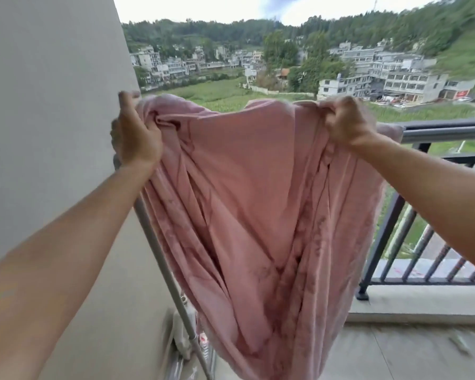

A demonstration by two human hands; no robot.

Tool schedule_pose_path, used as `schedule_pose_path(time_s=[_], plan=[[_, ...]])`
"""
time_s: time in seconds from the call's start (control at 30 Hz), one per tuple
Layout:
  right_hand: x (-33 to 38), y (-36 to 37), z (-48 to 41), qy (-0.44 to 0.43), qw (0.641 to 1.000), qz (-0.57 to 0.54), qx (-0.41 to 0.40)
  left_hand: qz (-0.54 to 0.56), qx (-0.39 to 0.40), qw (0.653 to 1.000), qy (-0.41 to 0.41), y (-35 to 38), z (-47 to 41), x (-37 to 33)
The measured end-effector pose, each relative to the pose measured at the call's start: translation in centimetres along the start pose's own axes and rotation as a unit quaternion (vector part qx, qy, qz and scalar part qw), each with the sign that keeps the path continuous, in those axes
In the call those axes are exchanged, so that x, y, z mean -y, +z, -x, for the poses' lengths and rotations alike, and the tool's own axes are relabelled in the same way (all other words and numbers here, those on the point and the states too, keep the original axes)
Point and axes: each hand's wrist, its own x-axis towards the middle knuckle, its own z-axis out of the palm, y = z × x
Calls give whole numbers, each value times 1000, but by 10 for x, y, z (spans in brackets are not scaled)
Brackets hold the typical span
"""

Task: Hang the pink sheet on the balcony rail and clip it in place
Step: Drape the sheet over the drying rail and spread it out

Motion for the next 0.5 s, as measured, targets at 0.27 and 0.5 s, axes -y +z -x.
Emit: schedule_pose_path(time_s=[0.27, 0.5], plan=[[-27, -17, -42, 142, 978, 126, 88, -142, 159, 977, -9, 38, -55, 11], [54, 20, 7, -122, 980, -15, 159, -201, 310, 929, -26, 60, -47, 10]])
